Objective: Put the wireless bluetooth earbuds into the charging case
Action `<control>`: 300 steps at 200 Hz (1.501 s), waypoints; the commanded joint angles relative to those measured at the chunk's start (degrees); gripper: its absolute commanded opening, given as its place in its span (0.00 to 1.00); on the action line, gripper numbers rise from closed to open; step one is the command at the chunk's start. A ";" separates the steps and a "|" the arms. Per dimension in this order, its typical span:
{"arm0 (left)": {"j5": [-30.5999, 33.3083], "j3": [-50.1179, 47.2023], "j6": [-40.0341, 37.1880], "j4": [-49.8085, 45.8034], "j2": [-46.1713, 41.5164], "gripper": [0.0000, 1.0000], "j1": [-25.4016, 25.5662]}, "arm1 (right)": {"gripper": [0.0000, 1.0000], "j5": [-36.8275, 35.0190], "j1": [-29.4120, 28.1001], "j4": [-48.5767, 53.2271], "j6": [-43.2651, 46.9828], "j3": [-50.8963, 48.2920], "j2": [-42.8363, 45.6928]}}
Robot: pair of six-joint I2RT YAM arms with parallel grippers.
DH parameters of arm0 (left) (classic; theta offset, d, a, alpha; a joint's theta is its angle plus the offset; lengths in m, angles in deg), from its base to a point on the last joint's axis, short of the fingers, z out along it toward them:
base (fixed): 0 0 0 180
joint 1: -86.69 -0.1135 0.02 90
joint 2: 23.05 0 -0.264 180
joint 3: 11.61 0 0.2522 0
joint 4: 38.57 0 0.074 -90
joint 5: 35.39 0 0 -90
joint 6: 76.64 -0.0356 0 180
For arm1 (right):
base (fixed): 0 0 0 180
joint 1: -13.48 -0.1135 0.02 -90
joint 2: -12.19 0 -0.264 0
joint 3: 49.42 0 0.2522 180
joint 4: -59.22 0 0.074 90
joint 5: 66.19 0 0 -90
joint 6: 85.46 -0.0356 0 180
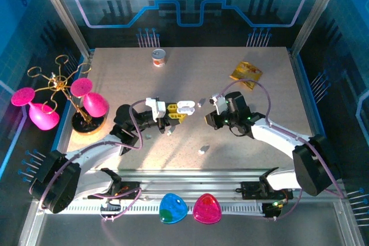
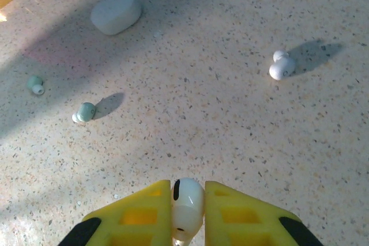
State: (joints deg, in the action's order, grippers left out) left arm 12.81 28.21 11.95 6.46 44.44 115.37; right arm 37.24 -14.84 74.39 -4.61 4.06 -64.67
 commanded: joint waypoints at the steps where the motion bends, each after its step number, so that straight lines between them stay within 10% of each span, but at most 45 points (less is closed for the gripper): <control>1: 0.40 -0.82 0.86 0.72 -0.50 0.00 0.32 | 0.11 4.00 0.70 1.03 4.11 -0.29 0.64; 63: 0.84 -1.26 0.61 0.48 -0.85 0.00 0.37 | 0.10 16.02 -1.02 9.14 4.18 0.66 -6.79; 129: 1.24 -1.66 0.80 0.14 -1.69 0.00 0.34 | 0.15 6.84 -1.36 15.43 -3.32 6.04 -19.09; 177: 1.28 -1.45 0.51 -0.07 -1.40 0.00 0.33 | 0.33 -0.21 -0.82 19.74 -6.38 6.43 -16.23; 300: 1.07 -1.40 0.60 0.98 -0.61 0.00 0.31 | 0.36 -13.06 -0.49 29.24 -10.23 9.73 -10.92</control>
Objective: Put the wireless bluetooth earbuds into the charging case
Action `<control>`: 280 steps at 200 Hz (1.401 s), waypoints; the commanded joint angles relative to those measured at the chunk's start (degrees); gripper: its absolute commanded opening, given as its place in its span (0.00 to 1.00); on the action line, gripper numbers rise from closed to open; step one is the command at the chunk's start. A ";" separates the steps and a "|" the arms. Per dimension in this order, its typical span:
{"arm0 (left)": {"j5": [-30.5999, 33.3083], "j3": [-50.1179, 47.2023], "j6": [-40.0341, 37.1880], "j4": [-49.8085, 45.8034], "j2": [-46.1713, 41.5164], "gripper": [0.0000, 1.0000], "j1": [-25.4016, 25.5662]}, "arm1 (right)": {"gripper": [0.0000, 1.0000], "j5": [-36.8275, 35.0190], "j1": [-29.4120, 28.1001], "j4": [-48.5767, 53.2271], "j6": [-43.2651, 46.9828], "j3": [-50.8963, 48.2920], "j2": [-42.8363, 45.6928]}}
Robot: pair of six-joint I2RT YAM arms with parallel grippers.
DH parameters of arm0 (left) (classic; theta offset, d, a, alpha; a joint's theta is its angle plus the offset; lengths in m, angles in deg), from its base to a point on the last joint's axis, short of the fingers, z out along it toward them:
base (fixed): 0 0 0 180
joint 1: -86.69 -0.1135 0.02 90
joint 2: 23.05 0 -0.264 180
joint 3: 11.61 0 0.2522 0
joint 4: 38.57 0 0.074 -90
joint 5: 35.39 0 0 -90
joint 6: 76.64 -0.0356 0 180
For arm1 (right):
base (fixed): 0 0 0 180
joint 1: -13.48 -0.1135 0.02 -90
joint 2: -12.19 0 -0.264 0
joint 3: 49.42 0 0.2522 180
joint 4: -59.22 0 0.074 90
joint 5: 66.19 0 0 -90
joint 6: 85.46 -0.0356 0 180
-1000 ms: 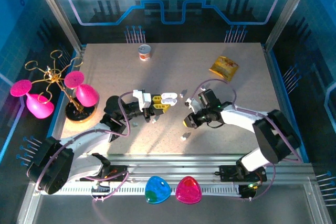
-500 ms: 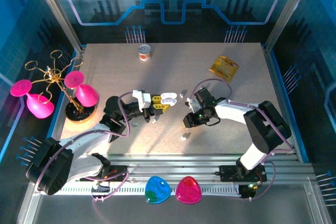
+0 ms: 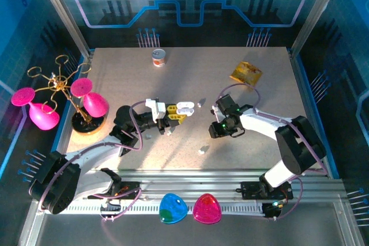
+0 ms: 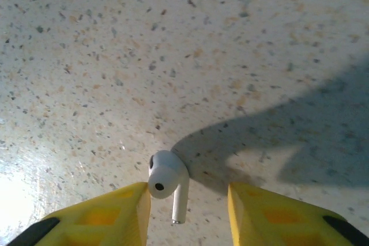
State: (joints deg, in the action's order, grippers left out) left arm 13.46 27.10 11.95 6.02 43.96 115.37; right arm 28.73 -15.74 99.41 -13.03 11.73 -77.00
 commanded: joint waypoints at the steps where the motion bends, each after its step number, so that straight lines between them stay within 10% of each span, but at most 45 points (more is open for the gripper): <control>1: 0.39 -0.31 0.57 1.42 -0.08 0.00 0.32 | 0.36 -4.61 0.40 4.27 -1.84 2.07 1.40; 280: 1.40 -2.52 -1.12 -0.51 -3.32 0.00 0.32 | 0.31 -10.11 -5.90 18.01 1.30 18.43 -14.76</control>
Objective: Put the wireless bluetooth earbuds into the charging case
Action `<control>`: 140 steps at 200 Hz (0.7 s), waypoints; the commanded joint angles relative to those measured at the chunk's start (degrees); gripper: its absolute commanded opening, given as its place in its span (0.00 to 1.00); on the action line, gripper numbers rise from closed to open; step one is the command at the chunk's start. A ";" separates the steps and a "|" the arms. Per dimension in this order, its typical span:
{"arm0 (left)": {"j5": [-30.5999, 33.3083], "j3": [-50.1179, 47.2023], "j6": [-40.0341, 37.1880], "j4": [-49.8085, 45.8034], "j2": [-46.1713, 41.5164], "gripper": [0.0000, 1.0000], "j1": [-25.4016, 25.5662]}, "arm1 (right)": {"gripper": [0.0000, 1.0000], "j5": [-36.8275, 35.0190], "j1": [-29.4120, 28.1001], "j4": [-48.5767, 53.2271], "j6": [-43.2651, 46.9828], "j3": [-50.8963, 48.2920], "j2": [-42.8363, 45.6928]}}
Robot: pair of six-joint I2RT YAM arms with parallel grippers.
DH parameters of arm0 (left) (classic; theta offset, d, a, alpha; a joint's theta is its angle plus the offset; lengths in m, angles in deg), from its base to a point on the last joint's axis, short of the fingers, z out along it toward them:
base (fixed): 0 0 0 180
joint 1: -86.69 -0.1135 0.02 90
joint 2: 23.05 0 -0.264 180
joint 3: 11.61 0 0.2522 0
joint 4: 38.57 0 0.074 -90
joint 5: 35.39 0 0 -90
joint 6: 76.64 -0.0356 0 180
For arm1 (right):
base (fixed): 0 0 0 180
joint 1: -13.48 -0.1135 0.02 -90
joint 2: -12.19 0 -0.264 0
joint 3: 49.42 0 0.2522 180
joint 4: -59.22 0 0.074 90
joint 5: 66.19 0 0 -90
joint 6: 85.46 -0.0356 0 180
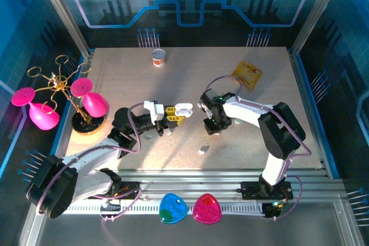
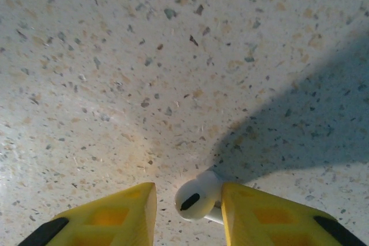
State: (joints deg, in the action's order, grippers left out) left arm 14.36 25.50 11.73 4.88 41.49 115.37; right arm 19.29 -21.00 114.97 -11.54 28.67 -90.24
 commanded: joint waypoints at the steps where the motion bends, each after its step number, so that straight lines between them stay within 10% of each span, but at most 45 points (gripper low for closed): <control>1: 0.56 -0.89 -0.91 0.67 -0.83 0.00 0.32 | 0.31 -0.67 -0.70 2.42 -0.18 1.49 -1.48; 83: 0.57 -1.02 -0.71 0.93 -0.78 0.00 0.28 | 0.26 -0.12 -0.76 1.84 -0.62 0.96 -2.75; 140: 0.53 -0.94 -0.57 0.95 -0.67 0.00 0.38 | 0.41 0.06 -0.90 2.37 -0.15 1.98 -0.23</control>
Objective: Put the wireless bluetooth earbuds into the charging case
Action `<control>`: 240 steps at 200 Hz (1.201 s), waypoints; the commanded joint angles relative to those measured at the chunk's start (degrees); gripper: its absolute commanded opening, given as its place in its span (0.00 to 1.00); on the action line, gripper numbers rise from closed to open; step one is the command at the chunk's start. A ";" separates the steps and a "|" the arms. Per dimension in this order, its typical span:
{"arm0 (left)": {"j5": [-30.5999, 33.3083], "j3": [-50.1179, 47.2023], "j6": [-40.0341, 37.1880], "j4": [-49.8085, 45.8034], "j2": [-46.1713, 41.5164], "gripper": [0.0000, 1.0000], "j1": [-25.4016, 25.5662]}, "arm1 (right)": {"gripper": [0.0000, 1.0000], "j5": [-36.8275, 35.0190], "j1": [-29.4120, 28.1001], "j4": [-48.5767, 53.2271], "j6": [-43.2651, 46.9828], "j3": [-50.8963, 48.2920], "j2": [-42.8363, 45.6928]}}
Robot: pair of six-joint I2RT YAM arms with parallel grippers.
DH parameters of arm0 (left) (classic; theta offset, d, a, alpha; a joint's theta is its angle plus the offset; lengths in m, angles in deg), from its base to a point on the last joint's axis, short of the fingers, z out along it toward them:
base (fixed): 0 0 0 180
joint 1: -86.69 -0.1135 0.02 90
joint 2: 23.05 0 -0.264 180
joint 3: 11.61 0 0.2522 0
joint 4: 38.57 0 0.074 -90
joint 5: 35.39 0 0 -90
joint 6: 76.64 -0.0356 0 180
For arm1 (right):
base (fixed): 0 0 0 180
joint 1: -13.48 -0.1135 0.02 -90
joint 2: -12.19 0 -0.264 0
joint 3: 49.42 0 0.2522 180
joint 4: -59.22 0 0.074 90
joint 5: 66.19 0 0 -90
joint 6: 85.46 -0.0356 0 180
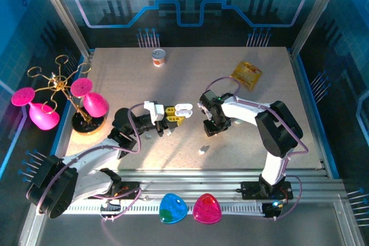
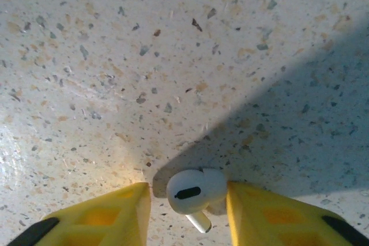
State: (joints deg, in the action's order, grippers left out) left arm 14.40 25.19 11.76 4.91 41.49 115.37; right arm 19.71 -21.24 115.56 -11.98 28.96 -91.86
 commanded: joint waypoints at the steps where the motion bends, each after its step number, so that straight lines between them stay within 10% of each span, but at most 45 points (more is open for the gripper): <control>1: 0.48 -0.63 -0.59 0.94 -0.61 0.00 0.39 | 0.42 -0.42 -0.68 1.83 0.31 1.72 1.34; 240: 0.74 -0.84 -2.79 -2.91 -3.65 0.00 0.25 | 0.44 -4.70 -2.45 22.35 20.07 19.89 -13.98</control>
State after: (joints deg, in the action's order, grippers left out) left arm 14.58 25.19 10.18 1.89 39.02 115.37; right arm 16.25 -23.21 134.60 6.43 47.40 -104.89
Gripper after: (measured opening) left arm 0.182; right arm 0.440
